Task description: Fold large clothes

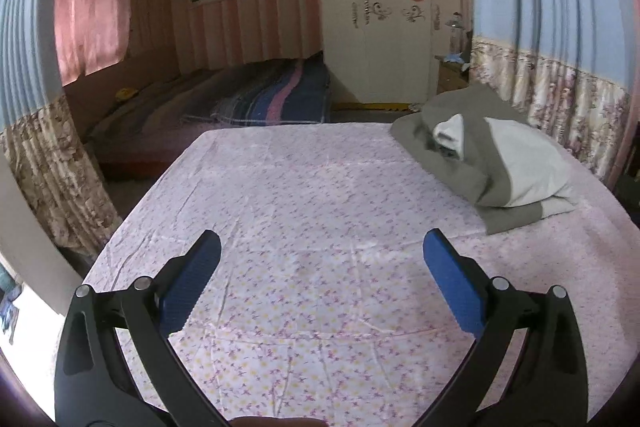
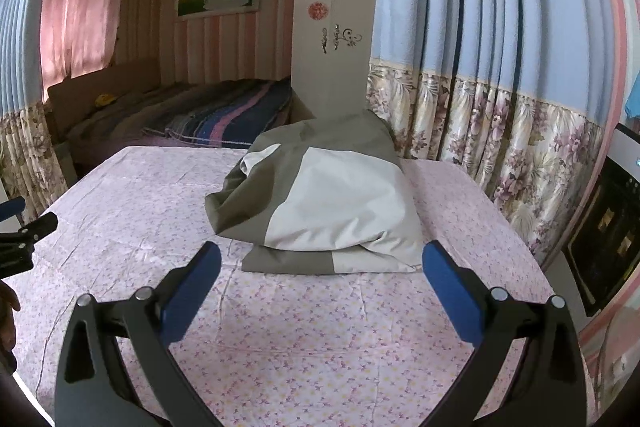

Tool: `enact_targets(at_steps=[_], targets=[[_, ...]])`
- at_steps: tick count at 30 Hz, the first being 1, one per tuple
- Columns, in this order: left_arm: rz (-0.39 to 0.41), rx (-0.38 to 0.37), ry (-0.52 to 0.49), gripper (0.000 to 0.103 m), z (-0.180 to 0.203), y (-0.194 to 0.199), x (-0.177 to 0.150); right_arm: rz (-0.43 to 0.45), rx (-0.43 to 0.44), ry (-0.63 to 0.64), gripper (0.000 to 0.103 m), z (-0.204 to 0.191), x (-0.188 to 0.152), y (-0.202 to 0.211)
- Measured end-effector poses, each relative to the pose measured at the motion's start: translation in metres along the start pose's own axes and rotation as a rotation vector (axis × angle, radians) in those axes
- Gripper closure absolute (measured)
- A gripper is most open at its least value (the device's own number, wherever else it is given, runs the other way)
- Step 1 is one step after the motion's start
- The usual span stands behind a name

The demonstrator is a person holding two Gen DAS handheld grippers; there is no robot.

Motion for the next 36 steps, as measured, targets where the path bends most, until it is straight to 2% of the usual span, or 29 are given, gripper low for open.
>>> enact_targets(at_steps=[8, 36], targets=[[-0.008, -0.037, 0.032, 0.003, 0.0075, 0.0065, 0.0063, -0.006, -0.004, -0.014, 0.002, 0.0046, -0.0031, -0.0005], [-0.008, -0.011, 0.031, 0.003, 0.0044, 0.0103, 0.0058, 0.004, -0.008, -0.017, 0.002, 0.0067, -0.0012, 0.0010]])
Point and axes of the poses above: each gripper's, at about its wrist camera, not at the fingertips, and y roughly against the way its jaws point, z to its right, x to its top, the point moved 10 cm from there along -y, roughly the way its jaws point, and after that the axes turned 1 degree about -x, right-handed, at the moved point
